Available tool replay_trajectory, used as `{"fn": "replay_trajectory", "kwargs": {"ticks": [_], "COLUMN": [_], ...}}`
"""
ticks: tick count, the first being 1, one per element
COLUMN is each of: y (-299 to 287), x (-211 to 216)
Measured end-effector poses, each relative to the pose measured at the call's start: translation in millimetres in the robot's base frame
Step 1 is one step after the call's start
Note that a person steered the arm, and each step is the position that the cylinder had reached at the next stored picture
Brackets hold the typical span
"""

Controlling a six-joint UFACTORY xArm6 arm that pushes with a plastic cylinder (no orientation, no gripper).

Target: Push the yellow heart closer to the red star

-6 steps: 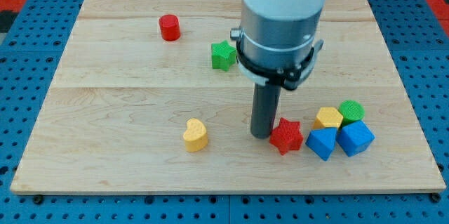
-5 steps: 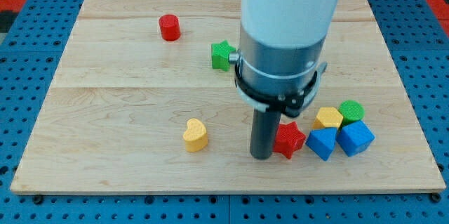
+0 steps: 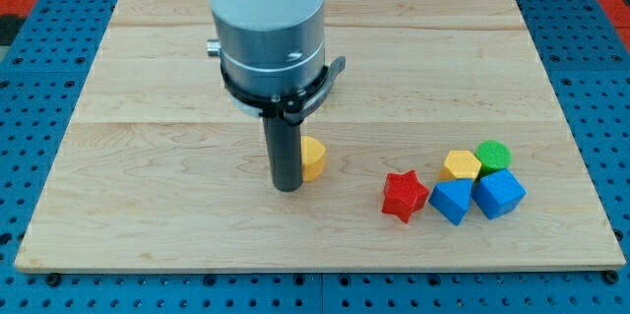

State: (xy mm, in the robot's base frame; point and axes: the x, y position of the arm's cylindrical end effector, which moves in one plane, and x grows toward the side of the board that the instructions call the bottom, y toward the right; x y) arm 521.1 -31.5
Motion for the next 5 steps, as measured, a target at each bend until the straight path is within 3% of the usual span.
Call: {"fn": "replay_trajectory", "kwargs": {"ticks": [1,2,5], "y": [-33.2,-28.9,50.7], "x": [-4.7,-8.7,-49.4]}}
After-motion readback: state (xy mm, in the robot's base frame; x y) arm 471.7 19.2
